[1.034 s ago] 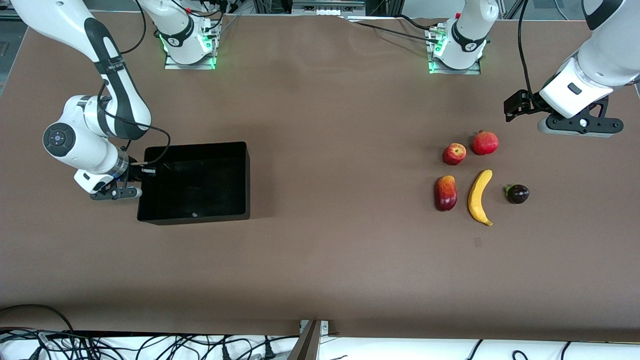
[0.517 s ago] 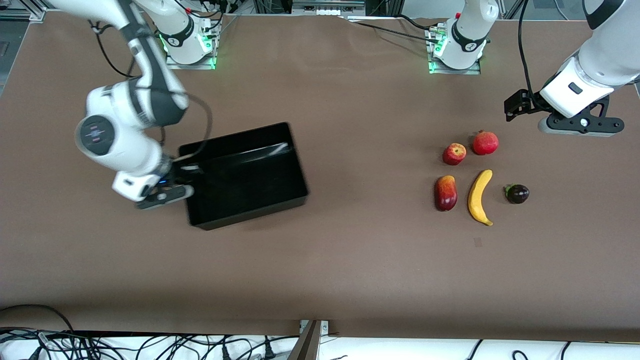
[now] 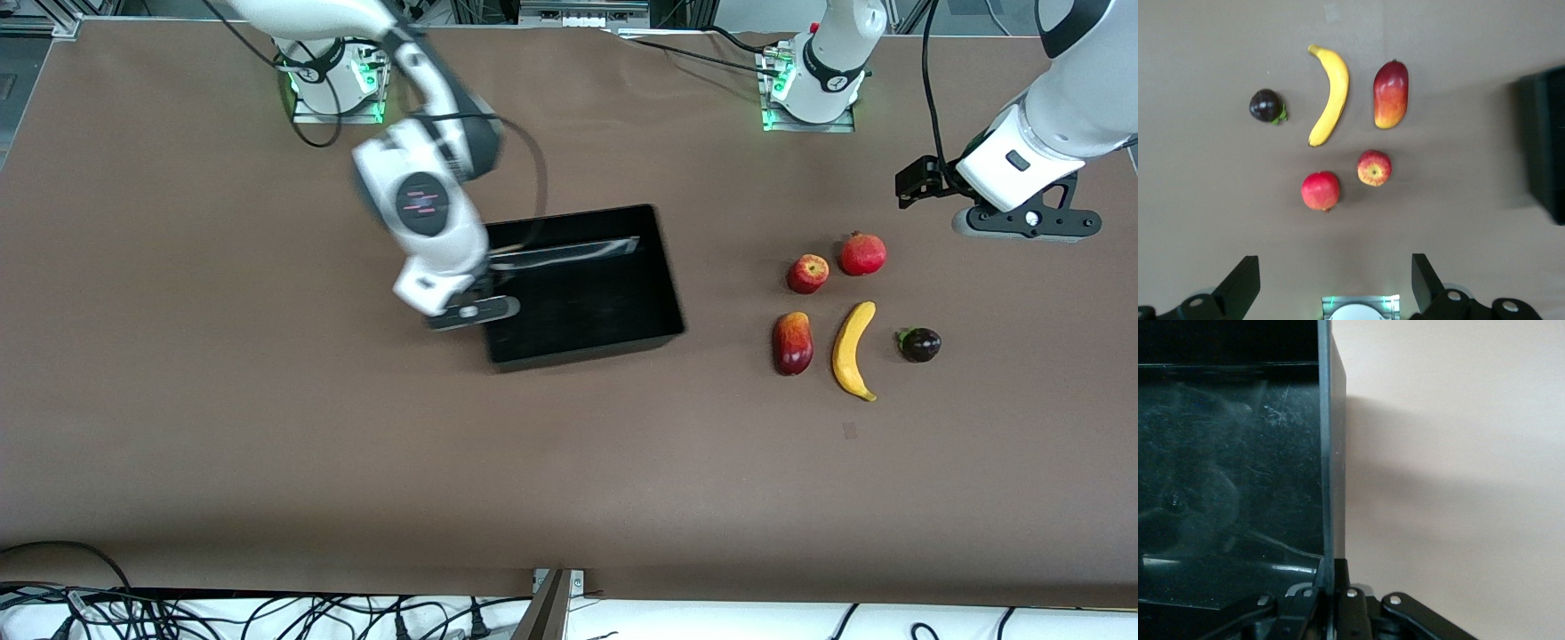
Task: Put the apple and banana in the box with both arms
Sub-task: 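Drag the black box toward the fruit with the right gripper, then release the box with the right gripper while the left gripper grasps the apple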
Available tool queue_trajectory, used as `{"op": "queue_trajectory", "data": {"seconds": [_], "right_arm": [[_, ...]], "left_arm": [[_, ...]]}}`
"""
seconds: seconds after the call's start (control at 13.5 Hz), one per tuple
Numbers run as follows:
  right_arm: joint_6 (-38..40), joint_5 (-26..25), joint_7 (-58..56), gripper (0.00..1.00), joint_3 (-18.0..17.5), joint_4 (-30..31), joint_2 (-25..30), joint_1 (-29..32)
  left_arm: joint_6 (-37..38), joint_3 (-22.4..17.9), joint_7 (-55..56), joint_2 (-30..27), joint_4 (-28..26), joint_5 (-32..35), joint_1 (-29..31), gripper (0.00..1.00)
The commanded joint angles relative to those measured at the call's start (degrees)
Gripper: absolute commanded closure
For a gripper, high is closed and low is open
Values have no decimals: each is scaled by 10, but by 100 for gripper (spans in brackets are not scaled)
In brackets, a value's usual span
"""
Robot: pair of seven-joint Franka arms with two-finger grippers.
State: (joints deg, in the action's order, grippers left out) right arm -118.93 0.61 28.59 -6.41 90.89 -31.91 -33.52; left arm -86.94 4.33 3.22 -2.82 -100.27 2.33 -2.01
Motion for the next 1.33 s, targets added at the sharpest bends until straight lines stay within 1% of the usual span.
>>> {"op": "queue_trajectory", "data": {"seconds": [0.0, 0.15, 0.3, 0.37, 0.52, 0.66, 0.74, 0.81, 0.89, 0.96, 1.11, 1.26], "right_arm": [[-20, 25, 60, 100, 7, -84, -75, -49], [-87, 28, 105, 100, 7, -85, -99, -79], [-127, 28, 128, 100, 7, -85, -118, -95], [-139, 28, 130, 100, 7, -85, -125, -96], [-156, 27, 137, 100, 7, -85, -134, -100], [-156, 25, 133, 100, 7, -85, -135, -99], [-155, 22, 131, 100, 9, -85, -135, -99], [-155, 21, 131, 48, 10, -85, -134, -98], [-153, 12, 128, 0, 12, -85, -130, -98], [-148, 5, 126, 0, 18, -86, -126, -98], [-134, -3, 125, 0, 31, -85, -93, -95], [-68, -14, 118, 0, 60, -86, -49, -95]], "left_arm": [[30, -5, -24, 11, 33, -15, 8, 0], [27, -2, -32, 26, 1, -15, 9, 0], [10, -2, -54, 44, -25, -15, 9, 0], [-20, -1, -62, 50, -46, -15, 9, 0], [-103, 1, -80, 47, -111, -14, 8, 0], [-168, 2, -103, 43, -177, -14, 4, 0], [-213, 2, -130, 43, -212, -11, 3, 0], [-266, 2, -136, 37, -255, -12, 3, 0], [-317, 3, -136, 30, -292, -12, 0, 0], [-368, 19, -130, 33, -320, -13, 0, 0], [-469, 29, -90, 43, -378, -8, 2, 0], [-548, 30, -59, 67, -417, -7, 1, 0]]}}
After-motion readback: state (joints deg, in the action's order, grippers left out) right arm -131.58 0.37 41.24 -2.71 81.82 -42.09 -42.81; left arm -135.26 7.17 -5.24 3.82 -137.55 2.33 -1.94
